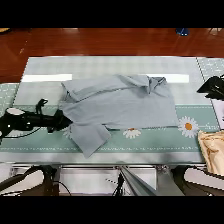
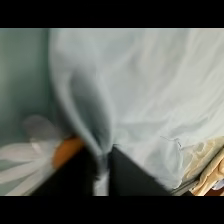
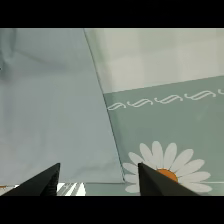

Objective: Fold the shirts.

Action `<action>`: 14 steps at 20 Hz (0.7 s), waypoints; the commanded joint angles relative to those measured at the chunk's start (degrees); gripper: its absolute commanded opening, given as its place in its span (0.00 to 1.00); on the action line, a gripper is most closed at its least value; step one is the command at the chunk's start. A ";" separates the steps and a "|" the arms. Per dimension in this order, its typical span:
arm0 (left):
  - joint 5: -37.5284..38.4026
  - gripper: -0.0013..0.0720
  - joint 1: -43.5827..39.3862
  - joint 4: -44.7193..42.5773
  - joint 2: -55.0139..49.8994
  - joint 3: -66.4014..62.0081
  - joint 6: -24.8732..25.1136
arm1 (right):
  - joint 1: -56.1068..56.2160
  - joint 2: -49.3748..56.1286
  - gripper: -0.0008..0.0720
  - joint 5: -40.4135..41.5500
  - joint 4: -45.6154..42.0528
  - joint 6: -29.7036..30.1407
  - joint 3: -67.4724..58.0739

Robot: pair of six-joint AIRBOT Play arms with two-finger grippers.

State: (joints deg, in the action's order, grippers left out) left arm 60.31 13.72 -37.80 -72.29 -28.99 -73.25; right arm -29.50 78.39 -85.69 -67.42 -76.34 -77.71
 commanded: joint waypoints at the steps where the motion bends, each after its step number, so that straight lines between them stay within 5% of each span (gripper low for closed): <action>1: -1.68 0.04 -4.33 3.56 -1.42 0.11 2.80 | -0.24 -0.04 0.75 -0.50 -1.36 0.55 0.26; 8: 3.28 0.04 1.75 3.54 4.55 0.00 6.84 | -8.24 -3.15 0.77 2.82 -1.92 1.53 20.02; 14: 5.66 0.04 2.10 3.56 6.95 0.00 8.33 | -7.52 -3.15 0.76 12.87 7.34 5.25 31.15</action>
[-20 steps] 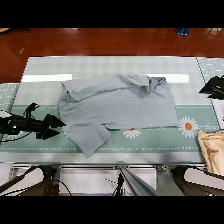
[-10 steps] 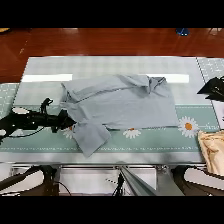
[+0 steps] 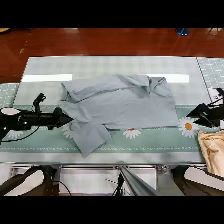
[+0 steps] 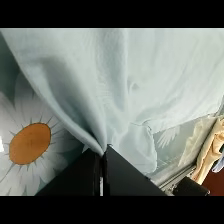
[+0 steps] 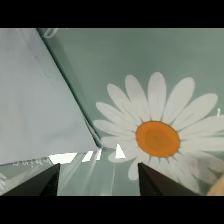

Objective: Fold the shirts.

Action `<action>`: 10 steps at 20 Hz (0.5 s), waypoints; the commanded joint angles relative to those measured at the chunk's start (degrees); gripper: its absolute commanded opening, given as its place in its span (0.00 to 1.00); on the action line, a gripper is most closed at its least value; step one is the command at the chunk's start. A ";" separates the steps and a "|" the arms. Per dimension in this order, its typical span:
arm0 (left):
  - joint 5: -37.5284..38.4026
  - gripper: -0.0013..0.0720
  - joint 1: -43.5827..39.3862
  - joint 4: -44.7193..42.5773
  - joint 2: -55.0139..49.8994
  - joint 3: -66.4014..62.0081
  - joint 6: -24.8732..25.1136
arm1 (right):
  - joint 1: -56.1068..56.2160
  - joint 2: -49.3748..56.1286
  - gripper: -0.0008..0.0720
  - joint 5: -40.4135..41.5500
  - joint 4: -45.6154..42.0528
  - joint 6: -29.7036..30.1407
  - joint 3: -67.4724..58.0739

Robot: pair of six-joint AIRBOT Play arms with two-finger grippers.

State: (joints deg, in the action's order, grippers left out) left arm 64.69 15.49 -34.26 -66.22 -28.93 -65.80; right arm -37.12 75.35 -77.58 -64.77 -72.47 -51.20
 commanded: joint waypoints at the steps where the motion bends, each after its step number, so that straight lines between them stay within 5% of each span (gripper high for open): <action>1: 1.29 0.04 0.33 0.02 0.90 -0.09 0.87 | 1.11 -0.11 0.76 5.88 4.94 1.64 5.53; 9: 1.36 0.04 0.33 0.02 0.87 -0.31 0.90 | 12.02 1.75 0.74 15.21 5.01 -3.45 11.34; 10: 1.36 0.04 0.33 0.02 0.87 -0.74 0.92 | 13.55 2.25 0.60 15.19 5.99 -3.23 11.32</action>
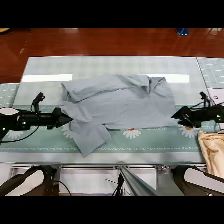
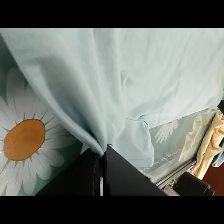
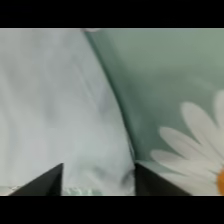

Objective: Fold the shirts.

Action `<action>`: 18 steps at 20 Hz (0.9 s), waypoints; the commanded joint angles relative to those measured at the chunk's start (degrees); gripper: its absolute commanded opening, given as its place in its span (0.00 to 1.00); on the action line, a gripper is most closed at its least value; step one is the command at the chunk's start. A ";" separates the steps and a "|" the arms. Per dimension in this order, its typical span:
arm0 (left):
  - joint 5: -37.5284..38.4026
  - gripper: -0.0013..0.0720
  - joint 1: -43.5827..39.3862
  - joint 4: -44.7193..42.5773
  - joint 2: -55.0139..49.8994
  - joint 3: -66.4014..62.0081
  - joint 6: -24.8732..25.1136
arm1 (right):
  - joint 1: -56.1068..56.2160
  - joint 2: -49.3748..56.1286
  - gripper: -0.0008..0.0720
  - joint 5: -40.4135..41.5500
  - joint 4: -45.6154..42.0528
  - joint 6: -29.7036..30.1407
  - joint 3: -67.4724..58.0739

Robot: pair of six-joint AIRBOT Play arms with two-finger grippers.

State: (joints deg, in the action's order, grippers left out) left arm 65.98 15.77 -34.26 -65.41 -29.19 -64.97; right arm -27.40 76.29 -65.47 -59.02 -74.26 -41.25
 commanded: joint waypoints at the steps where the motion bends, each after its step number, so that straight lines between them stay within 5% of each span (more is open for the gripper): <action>1: 0.09 0.04 0.04 0.04 0.09 -1.51 0.63 | 5.16 1.09 0.36 3.04 1.44 -0.81 1.14; 4: 1.49 0.04 0.04 0.04 0.66 -9.40 1.31 | 6.08 -1.84 0.05 -1.29 6.49 3.67 -4.28; 9: 5.51 0.04 0.04 0.09 6.93 -39.06 0.09 | 6.08 -15.10 0.05 -2.62 14.19 5.62 -26.27; 12: 5.01 0.04 0.04 0.02 11.43 -61.16 -0.22 | 6.08 -23.32 0.05 3.43 18.03 5.55 -40.94; 16: -0.02 0.04 0.04 -1.44 16.11 -84.67 -0.37 | 6.08 -32.15 0.05 12.04 12.35 2.10 -55.87; 18: -0.35 0.04 0.04 -5.81 18.62 -90.49 -5.62 | 6.08 -35.17 0.05 11.02 5.62 -3.74 -60.17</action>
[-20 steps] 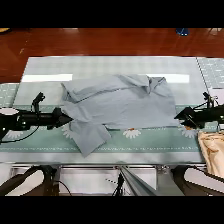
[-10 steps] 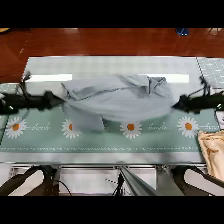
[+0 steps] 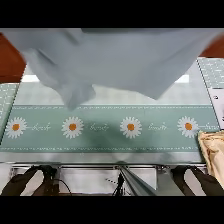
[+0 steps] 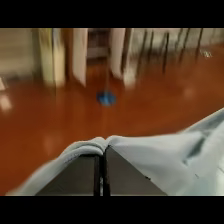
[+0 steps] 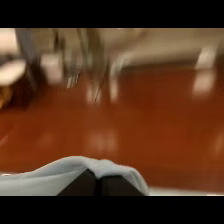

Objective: Fold the shirts.

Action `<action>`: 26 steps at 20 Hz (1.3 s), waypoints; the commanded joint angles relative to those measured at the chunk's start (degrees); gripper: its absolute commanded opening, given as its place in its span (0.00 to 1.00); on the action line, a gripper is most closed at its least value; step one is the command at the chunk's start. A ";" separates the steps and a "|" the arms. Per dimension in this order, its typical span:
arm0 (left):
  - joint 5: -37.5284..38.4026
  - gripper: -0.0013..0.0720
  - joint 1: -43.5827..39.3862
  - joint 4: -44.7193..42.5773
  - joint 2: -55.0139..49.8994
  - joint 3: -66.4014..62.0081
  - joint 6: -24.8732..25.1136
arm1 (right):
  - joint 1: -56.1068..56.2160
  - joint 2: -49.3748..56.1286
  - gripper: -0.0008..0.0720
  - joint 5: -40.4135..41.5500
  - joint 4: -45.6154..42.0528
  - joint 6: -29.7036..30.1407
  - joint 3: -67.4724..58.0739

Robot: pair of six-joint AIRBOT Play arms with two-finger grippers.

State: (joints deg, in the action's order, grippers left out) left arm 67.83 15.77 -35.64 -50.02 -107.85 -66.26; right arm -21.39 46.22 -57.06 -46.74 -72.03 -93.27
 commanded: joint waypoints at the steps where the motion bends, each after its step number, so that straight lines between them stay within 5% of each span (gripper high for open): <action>1: -2.21 0.04 0.04 -6.75 4.96 -12.24 -7.15 | 0.07 -6.49 0.05 1.70 -9.44 -8.50 -9.33; 8: 9.01 0.04 0.04 -19.10 14.34 -12.07 -17.94 | 0.07 -12.87 0.05 -11.15 -19.96 -15.30 -13.86; 14: 33.03 0.04 0.04 -21.51 14.19 -5.95 -24.79 | 0.07 -7.78 0.05 -44.87 -26.08 -12.72 -14.03; 16: 35.93 0.04 0.04 -21.38 13.53 1.40 -24.87 | 0.13 -3.63 0.05 -48.74 -25.33 -13.35 -13.16; 23: 16.79 0.04 -1.20 -18.36 4.57 29.42 -18.82 | 3.65 20.00 0.05 -47.80 -21.66 -12.63 -9.22; 26: 7.76 0.04 -4.00 -18.36 -5.95 31.78 -14.34 | 12.39 30.73 0.05 -39.30 -25.40 -12.63 -9.22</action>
State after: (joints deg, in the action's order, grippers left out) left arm 84.99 13.67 -55.22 -48.21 -80.82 -84.97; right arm -14.98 67.20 -101.97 -69.95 -84.71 -102.76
